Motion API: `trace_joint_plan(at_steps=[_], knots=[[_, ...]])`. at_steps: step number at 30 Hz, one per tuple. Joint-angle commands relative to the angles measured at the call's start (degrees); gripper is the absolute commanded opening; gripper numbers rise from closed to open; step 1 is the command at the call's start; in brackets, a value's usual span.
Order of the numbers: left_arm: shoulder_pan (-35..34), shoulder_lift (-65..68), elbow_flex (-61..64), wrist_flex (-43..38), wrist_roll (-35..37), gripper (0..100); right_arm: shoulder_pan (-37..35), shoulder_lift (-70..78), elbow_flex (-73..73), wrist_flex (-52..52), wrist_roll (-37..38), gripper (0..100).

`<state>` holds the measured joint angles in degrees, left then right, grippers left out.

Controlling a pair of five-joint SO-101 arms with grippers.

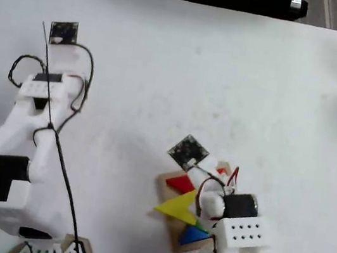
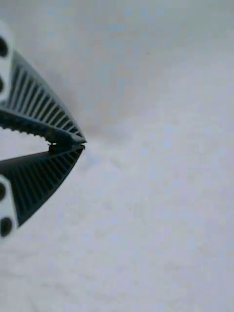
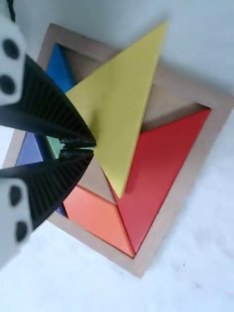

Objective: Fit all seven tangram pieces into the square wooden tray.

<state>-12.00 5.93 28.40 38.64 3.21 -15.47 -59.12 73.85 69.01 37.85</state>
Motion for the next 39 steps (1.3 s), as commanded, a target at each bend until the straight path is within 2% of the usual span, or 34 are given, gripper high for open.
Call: trace_joint_plan(at_steps=[1, 14, 18, 22, 24, 27, 31, 36, 39], knots=[[-0.40, -0.22, -2.55, -0.09, -0.44, 2, 0.92, -0.75, 1.76, -2.77, 1.49, 1.8], [0.57, -0.22, -2.55, -0.09, -0.44, 2, 0.48, -0.66, 2.55, -10.42, 0.88, 1.8], [0.40, -0.22, -2.55, -0.09, -0.44, 2, 0.48, -0.66, 0.70, -11.65, -4.66, 1.8], [0.31, -0.22, -2.55, -0.09, -0.44, 2, -0.04, -0.66, -7.30, -6.55, -8.35, 1.8], [0.22, -0.22, -2.55, -0.18, -0.44, 2, -2.51, -0.66, -11.08, -4.44, -10.90, 1.8], [0.22, -0.22, -2.55, -0.18, -0.44, 2, -10.77, -0.57, -11.78, -4.00, -13.71, 1.8], [0.22, -0.22, -2.55, -0.18, -0.44, 2, -20.88, 4.09, -9.67, -8.84, -17.23, 1.8], [0.22, -0.22, -2.55, -0.18, -0.53, 3, -22.20, 18.33, -8.35, -16.31, -17.05, 1.8], [0.22, -0.22, -2.55, -0.18, -0.53, 3, -22.20, 26.33, -8.62, -15.60, -12.84, 1.8]])
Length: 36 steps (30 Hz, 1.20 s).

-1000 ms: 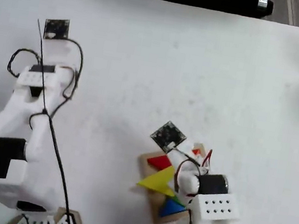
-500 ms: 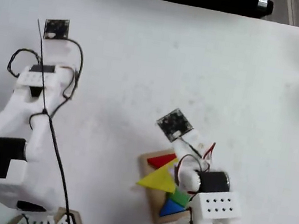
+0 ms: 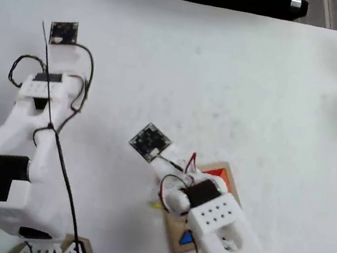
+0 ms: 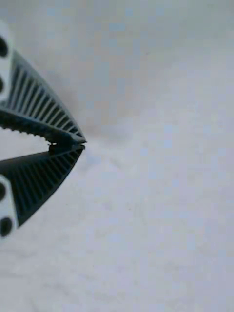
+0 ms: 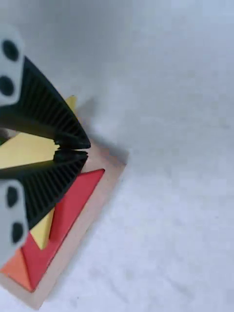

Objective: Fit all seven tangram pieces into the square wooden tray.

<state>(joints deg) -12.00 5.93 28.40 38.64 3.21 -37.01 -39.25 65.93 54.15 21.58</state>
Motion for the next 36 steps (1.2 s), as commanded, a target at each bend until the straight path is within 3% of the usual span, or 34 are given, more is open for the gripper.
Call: trace_joint_plan(at_steps=[1, 7, 15, 20, 23, 27, 36], knots=[[0.22, -0.22, -2.55, -0.18, -0.53, 3, -0.66, 8.13, -0.70, -0.22, 4.48, 1.8], [0.22, -0.04, -2.73, -0.26, -0.53, 3, -0.22, 4.53, -2.29, 6.46, 5.71, 1.8], [-1.71, 5.14, -7.38, 0.09, -0.18, 2, 6.37, -5.05, -1.85, 13.85, 14.07, 1.8], [-1.63, 5.76, -8.70, 1.93, -0.18, 2, 12.62, -7.87, -3.16, 15.69, 16.09, 1.8], [-1.63, 5.76, -8.53, 1.93, -0.18, 2, 20.53, -9.63, -6.07, 16.48, 15.47, 1.8], [-1.63, 5.76, -8.53, 1.93, -0.26, 2, 27.74, -7.60, -8.00, 15.08, 11.96, 1.8], [-1.63, 5.58, -8.35, 1.93, -0.35, 2, 26.86, 7.08, -8.18, 3.30, 9.76, 1.8]])
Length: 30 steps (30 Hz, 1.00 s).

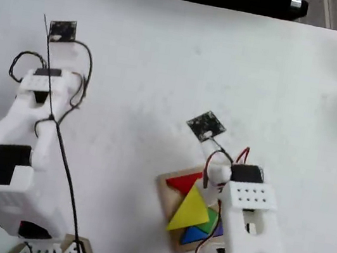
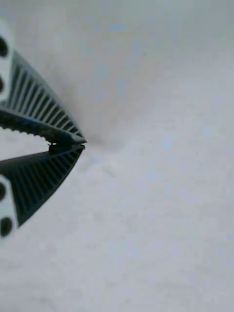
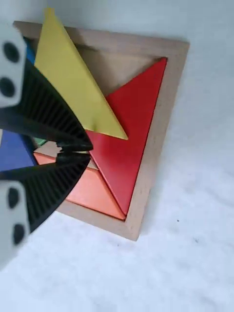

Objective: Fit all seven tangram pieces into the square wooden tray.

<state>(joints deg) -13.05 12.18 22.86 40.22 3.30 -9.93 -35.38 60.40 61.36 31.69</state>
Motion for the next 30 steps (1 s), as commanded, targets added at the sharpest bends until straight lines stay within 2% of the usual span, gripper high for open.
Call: trace_joint_plan(at_steps=[1, 8, 17, 21, 23, 27, 30], knots=[[-0.57, -0.66, -2.81, 0.35, -0.44, 2, -1.36, 4.70, -2.64, -4.62, -0.35, 1.8], [-0.48, -0.57, -2.99, 0.35, -0.44, 2, -14.73, 12.00, -2.73, -4.79, -0.53, 1.8], [-0.57, -0.40, -3.08, 0.35, -0.53, 2, -13.67, -3.65, -5.01, 5.49, -0.26, 1.8], [-0.57, -0.40, -3.08, 0.35, -0.53, 2, -10.07, -11.56, -2.55, 9.45, 0.09, 1.8], [-0.57, -0.40, -3.08, 0.35, -0.53, 2, -7.52, -14.46, -1.41, 12.97, 4.22, 1.8], [-0.57, -0.40, -3.16, 0.26, -0.53, 2, -5.05, -18.95, 3.60, 21.93, 24.53, 1.8], [-0.57, -0.40, -3.08, 0.26, -0.53, 2, -0.57, -19.47, 4.40, 20.97, 28.22, 1.8]])
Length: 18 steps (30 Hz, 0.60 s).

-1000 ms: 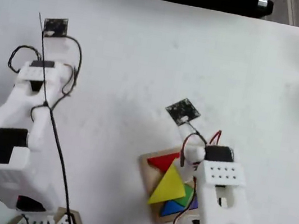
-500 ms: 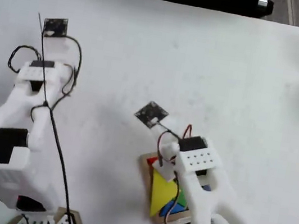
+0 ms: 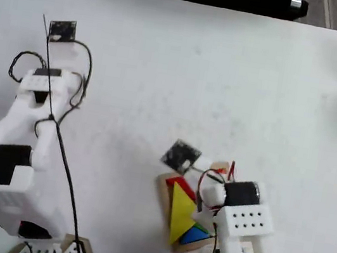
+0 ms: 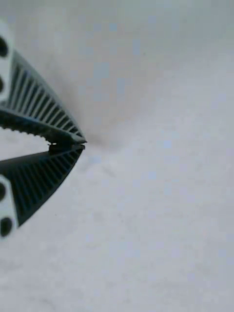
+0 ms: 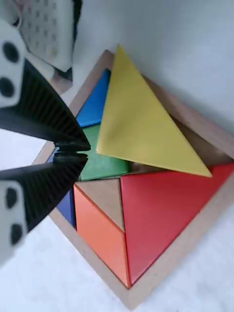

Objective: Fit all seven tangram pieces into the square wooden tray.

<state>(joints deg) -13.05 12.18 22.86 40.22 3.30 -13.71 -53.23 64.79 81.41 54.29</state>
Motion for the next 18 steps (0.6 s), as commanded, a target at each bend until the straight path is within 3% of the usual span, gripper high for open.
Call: trace_joint_plan(at_steps=[1, 9, 11, 16, 18], knots=[[-0.57, -0.40, -3.08, 0.26, -0.53, 2, 3.47, -1.19, 0.09, 0.92, 7.21, 1.8], [-0.57, -0.40, -3.08, 0.26, -0.53, 2, 0.40, 13.41, 1.32, -3.82, 12.75, 1.8], [-0.57, -0.40, -3.08, 0.26, -0.53, 3, -1.71, 17.54, 2.37, -8.04, 9.49, 1.8], [-0.57, -0.40, -3.08, 0.26, -0.53, 3, -6.81, 20.18, 3.25, -18.86, -7.30, 1.8], [-0.57, -0.40, -3.08, 0.26, -0.53, 3, -7.25, 19.47, 2.55, -19.47, -8.97, 1.8]])
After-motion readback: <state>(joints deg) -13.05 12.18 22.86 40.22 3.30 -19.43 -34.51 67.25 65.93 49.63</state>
